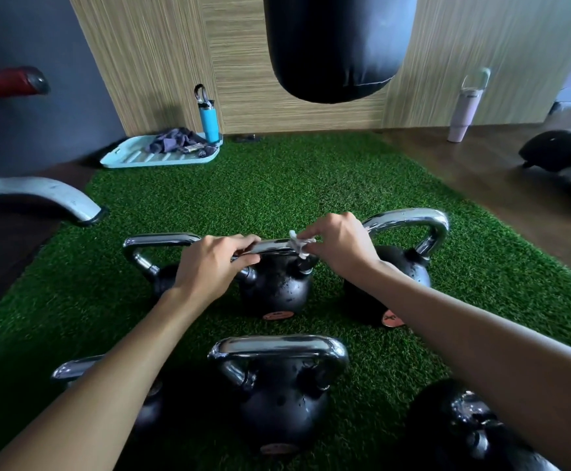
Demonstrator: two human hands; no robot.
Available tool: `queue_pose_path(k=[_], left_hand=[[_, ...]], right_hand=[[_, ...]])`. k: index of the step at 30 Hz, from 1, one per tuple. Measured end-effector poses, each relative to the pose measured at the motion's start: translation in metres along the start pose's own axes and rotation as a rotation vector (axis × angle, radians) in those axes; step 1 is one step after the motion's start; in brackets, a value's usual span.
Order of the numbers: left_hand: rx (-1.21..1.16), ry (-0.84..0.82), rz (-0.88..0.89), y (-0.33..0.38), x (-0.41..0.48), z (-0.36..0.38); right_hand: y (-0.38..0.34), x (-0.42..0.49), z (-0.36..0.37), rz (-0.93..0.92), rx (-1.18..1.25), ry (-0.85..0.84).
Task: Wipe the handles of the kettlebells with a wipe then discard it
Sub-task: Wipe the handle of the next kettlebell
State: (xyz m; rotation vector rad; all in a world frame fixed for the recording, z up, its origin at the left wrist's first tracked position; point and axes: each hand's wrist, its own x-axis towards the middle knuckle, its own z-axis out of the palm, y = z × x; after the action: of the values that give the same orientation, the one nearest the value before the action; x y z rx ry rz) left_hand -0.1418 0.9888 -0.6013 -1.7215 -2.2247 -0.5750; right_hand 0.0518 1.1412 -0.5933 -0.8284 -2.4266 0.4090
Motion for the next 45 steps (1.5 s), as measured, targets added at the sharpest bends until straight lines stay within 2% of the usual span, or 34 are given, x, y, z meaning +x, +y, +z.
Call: queue_pose_path(k=[6,11,15,26,30,34,37,40,45], left_hand=[[0.047,0.011,-0.013,-0.01,-0.008,-0.002],[-0.011,0.02,-0.017,-0.02,-0.01,0.002],[-0.017,0.019,0.017,-0.018,-0.013,0.0],[-0.024,0.032,0.014,-0.018,-0.029,0.0],[-0.024,0.019,-0.062,-0.01,-0.02,-0.002],[-0.019,-0.039,-0.121,0.0,0.005,-0.005],[0.034,-0.145,-0.122,0.006,0.032,-0.01],[0.074,-0.238,-0.166,0.006,0.054,-0.013],[0.032,-0.24,-0.254,0.004,0.067,-0.001]], right_hand=[[0.013,-0.004,0.004,0.072,0.056,-0.011],[0.018,0.001,0.002,0.101,0.118,-0.078],[0.018,0.006,0.0,0.075,0.111,-0.09],[0.034,0.016,0.039,0.209,-0.015,-0.258],[0.037,0.016,0.038,0.261,-0.01,-0.28],[0.035,0.023,0.013,0.257,0.049,-0.181],[0.028,0.022,-0.005,0.244,0.18,-0.063],[0.018,0.021,-0.012,0.218,0.292,-0.017],[0.008,0.021,-0.016,0.236,0.366,0.056]])
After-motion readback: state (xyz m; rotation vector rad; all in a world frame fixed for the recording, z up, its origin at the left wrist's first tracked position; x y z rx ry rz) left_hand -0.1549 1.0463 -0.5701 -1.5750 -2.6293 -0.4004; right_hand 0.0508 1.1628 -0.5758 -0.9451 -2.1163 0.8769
